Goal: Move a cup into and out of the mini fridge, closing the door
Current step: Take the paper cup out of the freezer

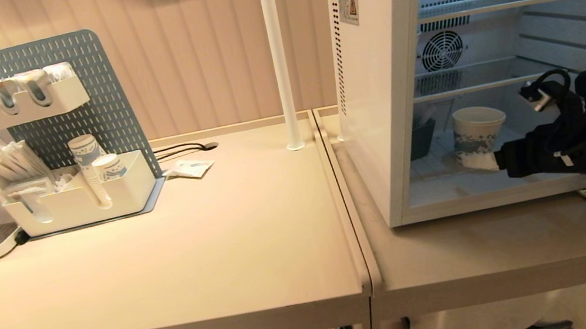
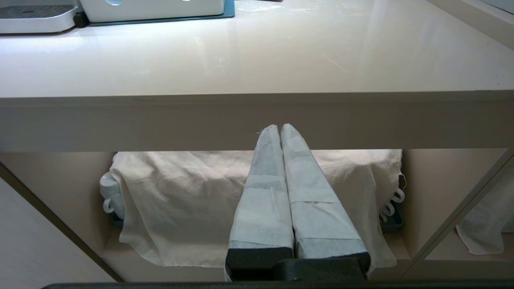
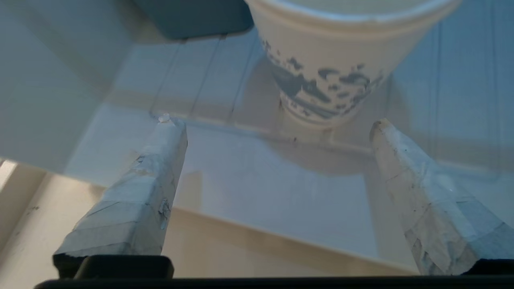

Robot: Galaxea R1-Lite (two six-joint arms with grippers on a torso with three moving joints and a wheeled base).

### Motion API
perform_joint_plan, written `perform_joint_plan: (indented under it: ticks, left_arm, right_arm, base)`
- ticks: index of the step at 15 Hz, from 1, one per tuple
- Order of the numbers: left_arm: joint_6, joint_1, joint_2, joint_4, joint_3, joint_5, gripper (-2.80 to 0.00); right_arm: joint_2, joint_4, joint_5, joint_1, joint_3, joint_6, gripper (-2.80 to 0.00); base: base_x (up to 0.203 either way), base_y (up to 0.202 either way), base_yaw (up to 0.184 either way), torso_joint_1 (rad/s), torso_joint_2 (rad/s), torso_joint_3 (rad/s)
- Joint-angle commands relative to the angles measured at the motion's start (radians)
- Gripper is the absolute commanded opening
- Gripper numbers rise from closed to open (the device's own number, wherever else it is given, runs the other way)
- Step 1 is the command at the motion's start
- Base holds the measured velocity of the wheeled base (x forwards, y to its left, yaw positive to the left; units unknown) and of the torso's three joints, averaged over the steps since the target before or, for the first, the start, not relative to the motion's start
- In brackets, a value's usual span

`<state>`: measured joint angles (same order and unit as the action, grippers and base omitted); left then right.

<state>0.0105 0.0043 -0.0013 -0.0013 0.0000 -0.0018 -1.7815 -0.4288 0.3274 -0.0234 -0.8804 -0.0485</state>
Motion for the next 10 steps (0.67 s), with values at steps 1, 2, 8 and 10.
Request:
perform_joint_plan:
  ticks: [1, 2, 8, 10]
  left_arm:
    - [0.000, 0.000, 0.001, 0.000, 0.000, 0.000, -2.80]
    - [0.000, 0.000, 0.001, 0.000, 0.000, 0.000, -2.80]
    - [0.000, 0.000, 0.001, 0.000, 0.000, 0.000, -2.80]
    - [0.000, 0.000, 0.001, 0.000, 0.000, 0.000, -2.80]
  right_arm:
    - [-0.024, -0.015, 0.000, -0.001, -0.009, -0.005, 0.00]
    - [-0.035, -0.027, -0.025, 0.000, -0.018, -0.007, 0.00]
    - [-0.088, -0.114, -0.098, 0.000, -0.025, -0.057, 0.00]
    - [-0.101, -0.130, -0.105, 0.005, -0.029, -0.058, 0.00]
  base:
    - [0.000, 0.000, 0.000, 0.000, 0.00, 0.000]
    - [0.000, 0.000, 0.000, 0.000, 0.00, 0.000]
    - [0.000, 0.000, 0.000, 0.000, 0.00, 0.000]
    - [0.000, 0.000, 0.000, 0.000, 0.00, 0.000]
